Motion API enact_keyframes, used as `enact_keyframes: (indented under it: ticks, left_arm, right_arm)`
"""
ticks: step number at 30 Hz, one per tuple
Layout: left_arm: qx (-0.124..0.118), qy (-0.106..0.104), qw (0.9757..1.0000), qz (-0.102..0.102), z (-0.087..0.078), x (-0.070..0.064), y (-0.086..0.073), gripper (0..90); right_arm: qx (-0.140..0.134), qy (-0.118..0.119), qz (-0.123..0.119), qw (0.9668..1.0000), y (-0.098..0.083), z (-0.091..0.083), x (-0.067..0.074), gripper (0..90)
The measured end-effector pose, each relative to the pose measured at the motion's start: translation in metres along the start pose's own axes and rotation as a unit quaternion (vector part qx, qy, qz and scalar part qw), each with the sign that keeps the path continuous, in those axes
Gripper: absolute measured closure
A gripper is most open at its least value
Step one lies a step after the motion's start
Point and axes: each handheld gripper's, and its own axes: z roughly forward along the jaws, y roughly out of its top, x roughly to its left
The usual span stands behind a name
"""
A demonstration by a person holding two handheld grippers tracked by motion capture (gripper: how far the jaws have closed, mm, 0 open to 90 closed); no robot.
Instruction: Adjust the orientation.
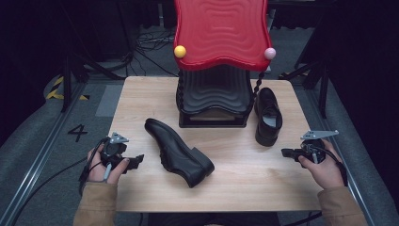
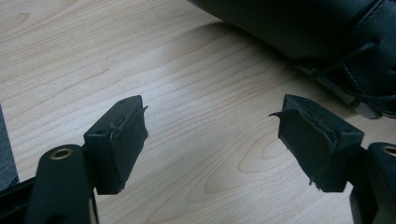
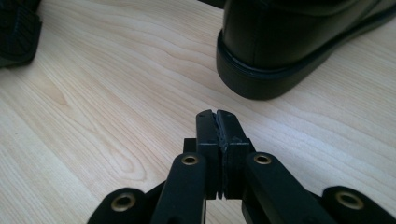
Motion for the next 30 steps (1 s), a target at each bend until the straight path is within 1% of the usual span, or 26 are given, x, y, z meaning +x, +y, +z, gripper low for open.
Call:
enact_keyframes:
  ticks: [1, 3, 5, 7, 8, 9, 15, 16, 19, 20, 23, 24, 25, 26, 27, 30]
  left_arm:
    - [0.000, 0.000, 1.0000, 0.000, 0.000, 0.000, 0.000, 24.1]
    - [-0.001, 0.002, 1.0000, 0.002, -0.001, 0.000, 0.000, 24.1]
    - [-0.002, 0.003, 1.0000, 0.003, -0.002, -0.001, 0.001, 24.1]
    - [-0.002, -0.001, 1.0000, 0.004, -0.002, -0.002, 0.001, 24.2]
    - [-0.003, -0.001, 1.0000, 0.005, -0.003, -0.002, 0.001, 24.1]
    - [-0.005, 0.000, 1.0000, 0.008, -0.003, -0.002, 0.001, 24.2]
    - [-0.009, -0.001, 0.9999, 0.010, -0.006, -0.003, 0.001, 24.2]
    - [-0.010, 0.000, 0.9999, 0.010, -0.007, -0.003, 0.001, 24.1]
    - [-0.007, -0.002, 0.9999, 0.011, -0.008, -0.004, 0.002, 24.1]
    - [-0.011, -0.002, 0.9999, 0.010, -0.007, -0.005, 0.003, 24.1]
    - [-0.009, 0.000, 0.9999, 0.014, -0.007, -0.006, 0.003, 24.0]
    - [-0.009, 0.000, 0.9999, 0.014, -0.007, -0.006, 0.003, 24.0]
    - [-0.009, 0.000, 0.9999, 0.014, -0.007, -0.006, 0.003, 24.0]
    - [-0.010, 0.001, 0.9999, 0.014, -0.008, -0.006, 0.003, 24.0]
    - [-0.011, 0.000, 0.9999, 0.013, -0.008, -0.006, 0.003, 24.0]
    - [-0.012, 0.001, 0.9998, 0.013, -0.009, -0.004, 0.003, 24.0]
  right_arm:
    - [0.000, 0.000, 0.000, 1.0000, 0.000, 0.000, 0.000, 89.9]
    - [0.000, 0.004, -0.008, 1.0000, 0.002, 0.000, 0.003, 89.9]
    - [-0.003, 0.016, -0.009, 0.9998, 0.004, 0.000, 0.007, 89.9]
    - [-0.003, 0.021, -0.017, 0.9996, 0.006, 0.001, 0.010, 90.0]
    - [-0.001, 0.024, -0.016, 0.9996, 0.007, 0.001, 0.012, 90.0]
    - [-0.001, 0.028, -0.021, 0.9994, 0.008, 0.002, 0.014, 90.0]
    - [0.005, 0.037, -0.037, 0.9986, 0.015, 0.004, 0.024, 90.0]
    - [0.002, 0.041, -0.040, 0.9984, 0.016, 0.005, 0.025, 90.0]
    - [-0.001, 0.049, -0.040, 0.9980, 0.020, 0.005, 0.029, 90.0]
    - [-0.003, 0.055, -0.042, 0.9976, 0.022, 0.006, 0.032, 90.0]
    - [-0.004, 0.073, -0.056, 0.9958, 0.033, 0.010, 0.045, 90.0]
    - [-0.004, 0.073, -0.056, 0.9958, 0.033, 0.010, 0.045, 90.0]
    - [-0.004, 0.075, -0.061, 0.9953, 0.036, 0.011, 0.048, 90.0]
    - [-0.004, 0.080, -0.067, 0.9945, 0.040, 0.013, 0.053, 90.0]
    - [-0.003, 0.087, -0.077, 0.9932, 0.048, 0.016, 0.060, 90.0]
    - [0.001, 0.092, -0.080, 0.9926, 0.052, 0.018, 0.065, 90.0]
